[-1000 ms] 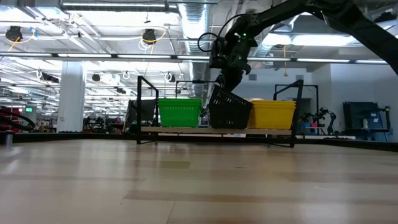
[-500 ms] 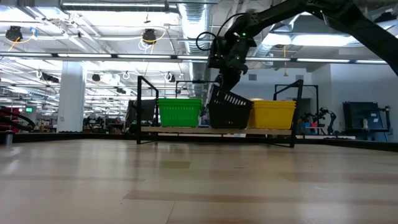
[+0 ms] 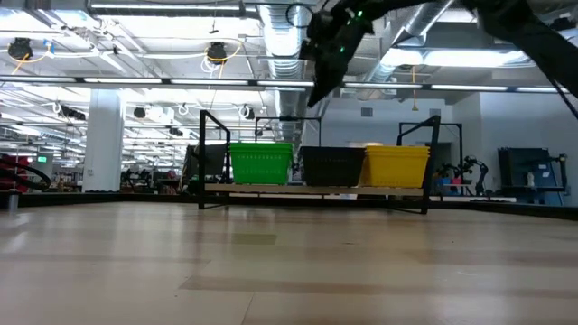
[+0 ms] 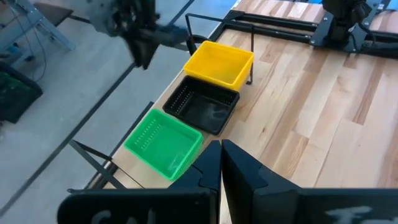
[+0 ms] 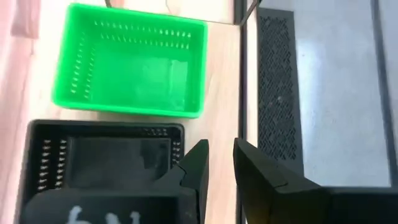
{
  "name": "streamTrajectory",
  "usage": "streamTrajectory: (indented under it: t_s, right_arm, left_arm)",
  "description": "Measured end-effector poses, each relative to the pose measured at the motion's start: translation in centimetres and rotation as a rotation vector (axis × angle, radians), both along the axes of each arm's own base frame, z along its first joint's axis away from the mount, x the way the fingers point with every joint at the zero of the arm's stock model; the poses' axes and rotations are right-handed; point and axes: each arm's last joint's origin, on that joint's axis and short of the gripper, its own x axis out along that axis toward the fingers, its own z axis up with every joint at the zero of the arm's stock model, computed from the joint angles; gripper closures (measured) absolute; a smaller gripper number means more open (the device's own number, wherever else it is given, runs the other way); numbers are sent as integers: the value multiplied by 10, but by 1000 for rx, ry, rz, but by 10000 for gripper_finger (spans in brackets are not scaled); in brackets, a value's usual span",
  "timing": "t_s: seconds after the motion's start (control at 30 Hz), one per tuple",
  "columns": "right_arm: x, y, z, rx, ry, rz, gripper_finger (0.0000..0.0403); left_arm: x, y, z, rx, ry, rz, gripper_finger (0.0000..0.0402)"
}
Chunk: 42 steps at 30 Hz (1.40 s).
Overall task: Stack baskets on shelf by color
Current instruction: Stack the black bin on top of the black bin
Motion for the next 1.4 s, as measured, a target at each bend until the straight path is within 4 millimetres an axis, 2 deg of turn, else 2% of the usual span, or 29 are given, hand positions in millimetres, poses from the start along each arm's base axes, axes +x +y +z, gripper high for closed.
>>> streamTrajectory:
  t_s: [0.1, 0.27, 0.43, 0.53, 0.7, 0.8, 0.87, 0.93, 1.07, 1.23, 1.3, 1.4]
  right_arm:
    - [-12, 26, 21, 45, 16, -11, 323]
    - [-34, 84, 55, 118, 72, 25, 392]
    - [-46, 151, 87, 165, 31, 69, 398]
    - [-40, 187, 91, 132, 34, 74, 400]
    - [-21, 231, 72, 55, 147, 6, 401]
    - [-9, 251, 47, 64, 235, -24, 401]
    - [-13, 261, 29, 76, 309, -57, 401]
    - [-28, 268, 18, 67, 357, -144, 401]
    - [-80, 273, 8, 87, 332, -343, 402]
    - [-142, 276, -3, 258, 67, -492, 402]
    - [-155, 277, -12, 317, -43, -491, 402]
    - [-166, 274, -29, 356, -142, -476, 402]
  left_arm:
    - [0, 0, 0, 21, 21, -22, 401]
    - [0, 0, 0, 68, 67, -70, 401]
    - [0, 0, 0, 114, 113, -117, 401]
    - [0, 0, 0, 133, 134, -140, 401]
    - [0, -2, -1, 93, 178, -216, 401]
    - [-1, -5, -2, 68, 195, -256, 401]
    - [-1, -6, -2, 72, 211, -285, 401]
    - [-4, -8, 0, 85, 219, -315, 402]
    - [-15, -4, 8, 81, 193, -326, 401]
    - [-36, 4, 22, 78, 146, -340, 401]
    - [-47, 10, 26, 79, 133, -338, 401]
    - [-66, 23, 13, 53, 157, -283, 401]
